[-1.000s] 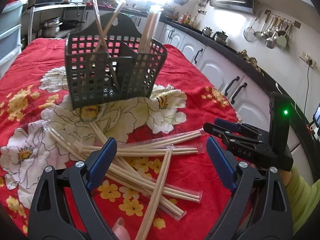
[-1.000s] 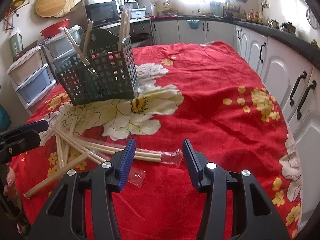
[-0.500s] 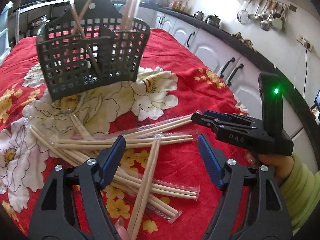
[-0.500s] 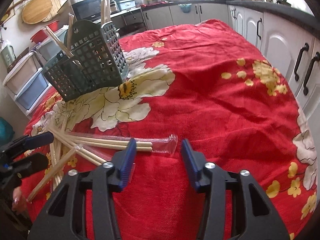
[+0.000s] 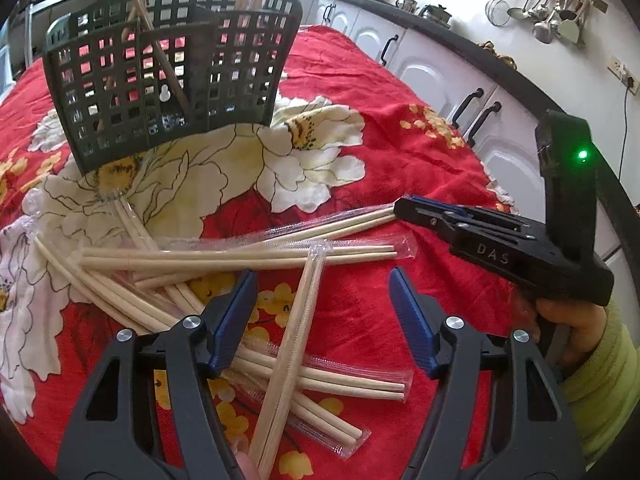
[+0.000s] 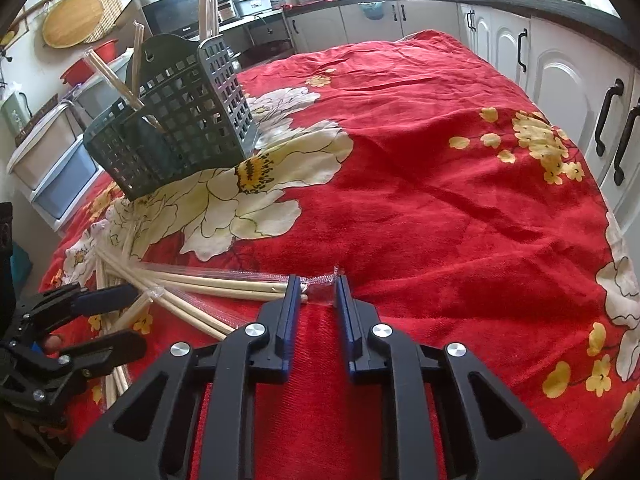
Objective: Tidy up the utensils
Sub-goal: 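Close the left tool on a wrapped chopstick while the right tool grasps another, then lift the chopsticks upright with both tools and carry them above the caddy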
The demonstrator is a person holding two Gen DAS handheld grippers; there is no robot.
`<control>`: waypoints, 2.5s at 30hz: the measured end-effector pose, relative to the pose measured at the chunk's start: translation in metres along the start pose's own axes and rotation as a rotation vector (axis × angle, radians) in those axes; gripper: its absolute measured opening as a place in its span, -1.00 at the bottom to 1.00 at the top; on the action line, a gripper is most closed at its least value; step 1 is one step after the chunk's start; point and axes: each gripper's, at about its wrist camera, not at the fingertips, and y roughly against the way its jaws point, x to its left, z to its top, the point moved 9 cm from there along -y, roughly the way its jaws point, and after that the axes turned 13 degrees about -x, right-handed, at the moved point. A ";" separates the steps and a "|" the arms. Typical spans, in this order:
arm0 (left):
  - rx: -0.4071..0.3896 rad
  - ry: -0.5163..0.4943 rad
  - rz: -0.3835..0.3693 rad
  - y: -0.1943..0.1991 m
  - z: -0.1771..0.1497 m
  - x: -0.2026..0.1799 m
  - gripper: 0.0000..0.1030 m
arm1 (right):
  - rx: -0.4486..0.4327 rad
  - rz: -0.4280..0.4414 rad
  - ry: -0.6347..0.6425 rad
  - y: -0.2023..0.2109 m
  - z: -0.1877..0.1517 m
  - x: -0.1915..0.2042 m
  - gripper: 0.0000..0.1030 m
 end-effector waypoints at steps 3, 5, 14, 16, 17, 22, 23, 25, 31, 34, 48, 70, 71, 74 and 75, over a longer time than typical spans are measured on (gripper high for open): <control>0.011 0.004 0.007 -0.005 -0.001 0.001 0.06 | 0.002 0.016 0.001 -0.001 -0.001 0.003 -0.92; 0.012 0.002 0.011 -0.006 -0.001 0.002 0.00 | -0.002 0.010 0.011 -0.001 0.000 0.005 -0.93; 0.019 0.013 0.031 -0.010 -0.001 0.010 -0.47 | -0.032 0.000 -0.019 0.004 0.005 0.000 -0.95; 0.021 0.013 0.029 -0.010 -0.001 0.010 -0.68 | -0.040 -0.004 -0.023 0.006 0.007 -0.002 -0.95; 0.023 0.014 0.026 -0.010 -0.001 0.010 -0.72 | -0.047 -0.008 -0.024 0.007 0.008 -0.003 -0.95; -0.001 0.022 0.008 -0.001 0.004 0.010 -0.80 | -0.083 -0.016 -0.010 0.013 0.017 -0.002 -0.95; -0.013 0.030 0.002 0.003 0.007 0.010 -0.80 | -0.089 -0.017 -0.008 0.014 0.019 -0.002 -0.95; -0.039 0.044 -0.004 0.010 0.014 0.012 -0.87 | -0.111 -0.018 -0.006 0.018 0.024 -0.002 -0.95; -0.133 0.065 0.006 0.035 0.040 0.016 -0.94 | -0.198 -0.005 0.001 0.036 0.048 0.004 -0.96; -0.179 0.066 0.019 0.046 0.055 0.019 -0.94 | -0.240 0.017 0.014 0.045 0.065 0.012 -0.96; -0.353 0.058 0.066 0.093 0.117 0.031 -0.94 | -0.387 0.103 0.129 0.076 0.127 0.067 -0.96; -0.523 0.037 0.101 0.143 0.179 0.043 -0.94 | -0.505 0.178 0.229 0.107 0.177 0.117 -0.96; -0.530 0.036 0.102 0.145 0.181 0.044 -0.94 | -0.513 0.181 0.233 0.109 0.180 0.119 -0.96; -0.556 0.034 0.108 0.152 0.191 0.045 -0.94 | -0.531 0.185 0.236 0.115 0.186 0.121 -0.96; -0.563 0.033 0.110 0.154 0.193 0.046 -0.94 | -0.536 0.186 0.236 0.116 0.188 0.120 -0.96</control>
